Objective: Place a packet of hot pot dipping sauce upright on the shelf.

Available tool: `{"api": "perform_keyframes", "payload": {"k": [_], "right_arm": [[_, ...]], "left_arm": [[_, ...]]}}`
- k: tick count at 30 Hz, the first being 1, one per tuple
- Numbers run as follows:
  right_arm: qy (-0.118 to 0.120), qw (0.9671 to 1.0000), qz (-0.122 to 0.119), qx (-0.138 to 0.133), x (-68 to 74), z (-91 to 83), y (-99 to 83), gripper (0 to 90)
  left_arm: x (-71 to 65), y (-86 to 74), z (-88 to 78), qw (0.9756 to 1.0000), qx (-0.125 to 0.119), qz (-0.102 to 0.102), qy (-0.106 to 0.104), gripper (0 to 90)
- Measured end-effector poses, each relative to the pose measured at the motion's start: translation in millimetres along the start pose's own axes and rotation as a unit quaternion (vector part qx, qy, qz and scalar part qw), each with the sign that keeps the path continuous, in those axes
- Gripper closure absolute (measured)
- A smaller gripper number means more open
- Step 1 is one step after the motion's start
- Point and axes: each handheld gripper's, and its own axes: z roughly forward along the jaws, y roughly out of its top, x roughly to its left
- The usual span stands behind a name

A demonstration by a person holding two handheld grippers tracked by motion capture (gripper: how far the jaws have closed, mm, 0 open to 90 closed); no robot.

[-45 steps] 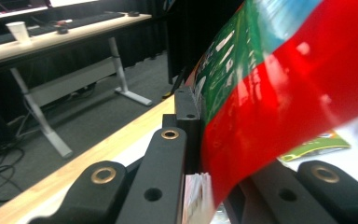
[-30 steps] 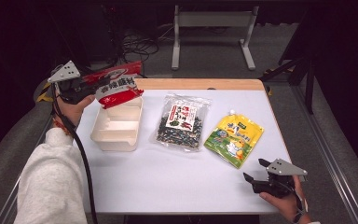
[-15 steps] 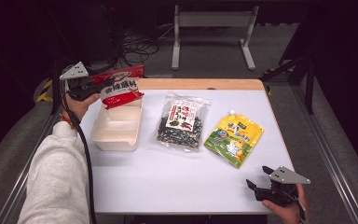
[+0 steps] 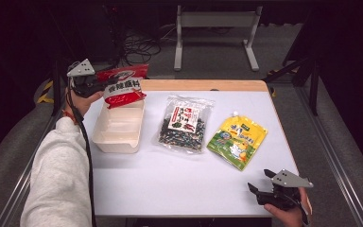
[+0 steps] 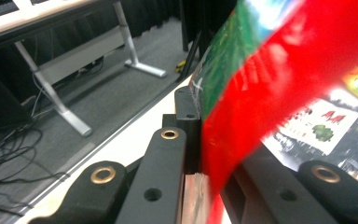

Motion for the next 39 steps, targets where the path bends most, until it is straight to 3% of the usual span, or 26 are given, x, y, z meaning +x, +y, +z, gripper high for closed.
{"api": "perform_keyframes", "payload": {"k": [6,9,14,17,19,21,24,26,32,39], "right_arm": [[-0.002,0.9999,0.010,-0.004,-2.1,-1.8,-0.4,21.5],[-0.005,0.9999,0.011,0.000,-2.2,-1.5,-1.2,21.5],[-0.009,0.9999,0.012,0.003,-1.1,-1.4,-1.3,21.6],[-0.007,0.9999,0.010,0.002,0.7,-0.7,-0.2,21.6],[-0.004,0.9999,0.010,0.003,1.8,0.3,0.5,21.6],[0.001,1.0000,0.008,0.004,1.7,1.8,0.3,21.7],[0.005,0.9999,0.010,0.004,0.7,1.8,-0.1,21.7],[0.009,0.9999,0.010,0.003,0.2,1.6,0.1,21.7],[0.020,0.9998,0.006,0.002,-0.1,4.0,1.9,21.8],[0.030,0.9996,0.000,0.003,1.4,7.1,4.9,22.2]], "left_arm": [[4.2,1.7,8.6,0.9995,0.017,0.025,0.007,89.8],[8.7,-2.7,11.3,0.9995,0.022,0.021,-0.001,89.6],[12.8,-13.7,16.9,0.9999,0.005,0.004,-0.012,88.8],[11.4,-19.3,20.1,1.0000,-0.003,-0.008,0.000,83.3],[10.9,-24.7,21.7,0.9998,0.011,-0.016,0.008,79.8],[9.9,-33.4,17.7,0.9994,0.005,-0.032,0.014,83.3],[7.0,-40.7,17.2,0.9985,0.031,-0.041,0.021,80.7],[3.8,-45.0,18.4,0.9970,0.061,-0.036,0.032,84.4],[-3.6,-51.9,21.6,0.9941,0.077,-0.051,0.057,90.0],[-8.3,-60.1,29.6,0.9909,0.096,-0.068,0.065,90.0]]}}
